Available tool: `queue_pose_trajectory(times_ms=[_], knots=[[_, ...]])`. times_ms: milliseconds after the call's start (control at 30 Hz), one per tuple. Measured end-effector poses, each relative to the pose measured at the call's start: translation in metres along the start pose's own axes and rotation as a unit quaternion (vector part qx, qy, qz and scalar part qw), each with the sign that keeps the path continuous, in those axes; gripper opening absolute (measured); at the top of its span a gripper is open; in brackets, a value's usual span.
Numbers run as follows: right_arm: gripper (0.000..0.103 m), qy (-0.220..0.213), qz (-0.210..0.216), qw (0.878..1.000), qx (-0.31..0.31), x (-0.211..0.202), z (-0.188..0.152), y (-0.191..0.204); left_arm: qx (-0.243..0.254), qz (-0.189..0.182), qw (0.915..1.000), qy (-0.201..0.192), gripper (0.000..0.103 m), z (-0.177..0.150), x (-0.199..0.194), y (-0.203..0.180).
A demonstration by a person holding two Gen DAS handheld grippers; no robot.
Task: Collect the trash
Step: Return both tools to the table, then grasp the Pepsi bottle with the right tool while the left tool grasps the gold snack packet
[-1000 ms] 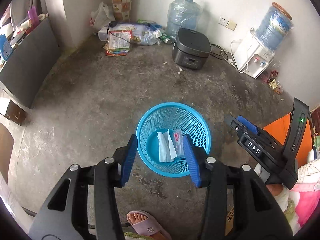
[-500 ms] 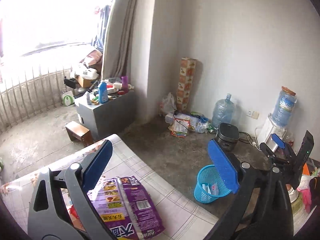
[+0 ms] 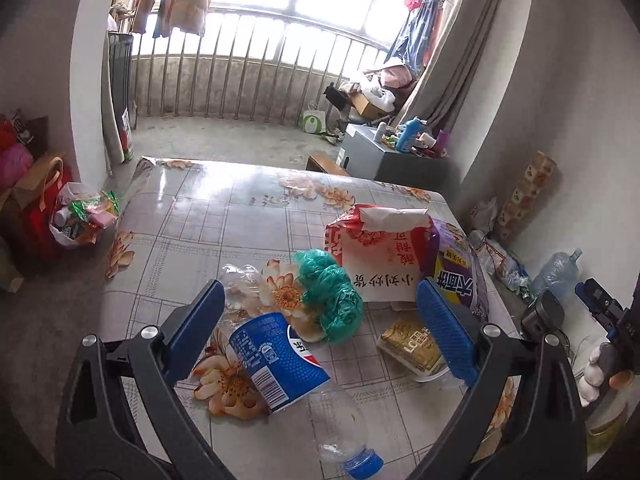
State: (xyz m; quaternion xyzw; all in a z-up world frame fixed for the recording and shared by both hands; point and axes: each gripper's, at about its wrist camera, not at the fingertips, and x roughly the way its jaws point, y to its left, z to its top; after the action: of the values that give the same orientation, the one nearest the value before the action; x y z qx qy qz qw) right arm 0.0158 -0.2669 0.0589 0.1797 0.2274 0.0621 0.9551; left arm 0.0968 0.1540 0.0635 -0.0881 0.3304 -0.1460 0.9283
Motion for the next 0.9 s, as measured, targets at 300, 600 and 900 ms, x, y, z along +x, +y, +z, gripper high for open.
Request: queue_pose_trajectory(times_ms=[300, 600, 900], knots=[[0.087, 0.153, 0.139, 0.977, -0.044, 0.083, -0.028, 0.115, -0.010, 0.084, 0.9956, 0.040, 0.092, -0.050, 0.013, 0.064], [0.074, 0.307, 0.188, 0.927, -0.111, 0.173, -0.065, 0.203, -0.023, 0.038, 0.9947, 0.093, 0.051, -0.076, 0.042, 0.085], [0.070, 0.395, 0.165, 0.897, -0.108, 0.225, -0.091, 0.214, -0.014, -0.033, 0.9911, 0.128, 0.015, -0.091, 0.068, 0.082]])
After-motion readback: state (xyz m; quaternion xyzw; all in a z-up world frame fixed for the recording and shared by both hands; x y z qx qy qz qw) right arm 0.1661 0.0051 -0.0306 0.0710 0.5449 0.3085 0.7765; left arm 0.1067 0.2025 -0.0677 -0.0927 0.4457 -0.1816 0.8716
